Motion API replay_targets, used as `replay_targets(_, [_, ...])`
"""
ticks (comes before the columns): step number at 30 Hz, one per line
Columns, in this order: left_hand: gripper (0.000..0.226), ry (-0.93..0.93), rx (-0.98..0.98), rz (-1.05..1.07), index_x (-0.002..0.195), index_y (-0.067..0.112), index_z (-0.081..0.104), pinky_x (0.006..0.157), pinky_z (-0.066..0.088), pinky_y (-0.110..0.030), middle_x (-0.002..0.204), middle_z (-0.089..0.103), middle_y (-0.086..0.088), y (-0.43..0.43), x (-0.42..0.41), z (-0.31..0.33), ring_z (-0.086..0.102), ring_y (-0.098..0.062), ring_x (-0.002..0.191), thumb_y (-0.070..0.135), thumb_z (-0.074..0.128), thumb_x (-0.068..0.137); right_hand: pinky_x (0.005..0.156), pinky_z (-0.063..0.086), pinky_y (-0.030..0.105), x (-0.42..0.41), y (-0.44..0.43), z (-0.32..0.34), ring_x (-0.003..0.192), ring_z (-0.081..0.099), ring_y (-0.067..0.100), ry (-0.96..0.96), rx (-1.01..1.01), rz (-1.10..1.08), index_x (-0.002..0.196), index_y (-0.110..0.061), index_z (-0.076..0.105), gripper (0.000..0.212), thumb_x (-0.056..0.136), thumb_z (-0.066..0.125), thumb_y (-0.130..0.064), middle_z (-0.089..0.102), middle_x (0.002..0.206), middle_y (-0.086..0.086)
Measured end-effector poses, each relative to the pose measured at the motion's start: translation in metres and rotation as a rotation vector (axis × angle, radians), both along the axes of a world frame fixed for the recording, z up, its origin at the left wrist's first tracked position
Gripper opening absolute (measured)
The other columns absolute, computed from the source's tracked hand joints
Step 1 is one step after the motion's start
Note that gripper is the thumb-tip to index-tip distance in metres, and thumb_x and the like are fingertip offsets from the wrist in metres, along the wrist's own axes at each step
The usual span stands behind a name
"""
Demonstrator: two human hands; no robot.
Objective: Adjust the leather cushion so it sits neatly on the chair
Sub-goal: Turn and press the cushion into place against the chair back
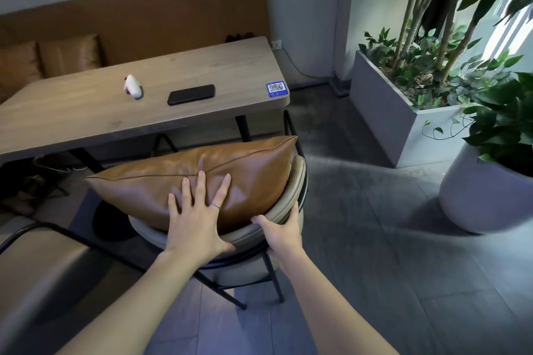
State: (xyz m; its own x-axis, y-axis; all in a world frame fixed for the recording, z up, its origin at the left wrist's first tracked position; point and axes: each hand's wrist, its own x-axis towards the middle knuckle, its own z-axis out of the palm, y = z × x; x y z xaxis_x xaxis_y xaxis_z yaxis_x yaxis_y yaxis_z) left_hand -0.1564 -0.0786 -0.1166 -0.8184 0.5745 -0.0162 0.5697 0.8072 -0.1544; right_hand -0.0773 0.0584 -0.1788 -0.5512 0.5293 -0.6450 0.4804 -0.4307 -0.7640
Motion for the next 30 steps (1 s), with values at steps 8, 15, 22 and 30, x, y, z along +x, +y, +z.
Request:
replay_targets(8, [0.147, 0.017, 0.006, -0.032, 0.141, 0.041, -0.042, 0.120, 0.004, -0.061, 0.164, -0.026, -0.015, 0.004, 0.004, -0.001, -0.014, -0.044, 0.151, 0.077, 0.075, 0.060, 0.101, 0.052, 0.053, 0.003, 0.006, -0.004, 0.121, 0.053, 0.031, -0.025, 0.011, 0.049, 0.158, -0.046, -0.010, 0.130, 0.067, 0.082, -0.041, 0.049, 0.147, 0.005])
replay_targets(15, [0.145, 0.038, 0.027, -0.022, 0.142, 0.042, -0.041, 0.120, 0.006, -0.061, 0.165, -0.022, -0.015, 0.003, 0.001, -0.004, -0.010, -0.043, 0.152, 0.077, 0.074, 0.061, 0.083, 0.056, 0.043, -0.010, 0.018, -0.002, 0.102, 0.052, 0.030, -0.040, -0.025, 0.183, 0.153, -0.041, -0.027, 0.129, 0.078, 0.078, -0.038, 0.043, 0.123, 0.005])
replay_targets(22, [0.143, 0.044, 0.019, 0.007, 0.143, 0.042, -0.041, 0.120, 0.005, -0.060, 0.165, -0.024, -0.015, 0.008, -0.007, -0.004, -0.012, -0.043, 0.152, 0.077, 0.073, 0.064, 0.089, 0.057, 0.047, -0.026, 0.025, -0.003, 0.106, 0.051, 0.031, -0.054, -0.031, 0.235, 0.152, -0.038, -0.032, 0.131, 0.079, 0.077, -0.038, 0.037, 0.119, 0.005])
replay_targets(30, [0.145, 0.053, 0.019, 0.023, 0.143, 0.041, -0.041, 0.120, 0.003, -0.061, 0.165, -0.025, -0.015, 0.011, -0.012, -0.009, -0.013, -0.043, 0.151, 0.078, 0.073, 0.062, 0.079, 0.054, 0.044, -0.029, 0.027, -0.009, 0.097, 0.047, 0.029, -0.019, -0.015, 0.231, 0.153, -0.037, -0.031, 0.129, 0.080, 0.076, -0.038, 0.036, 0.116, 0.005])
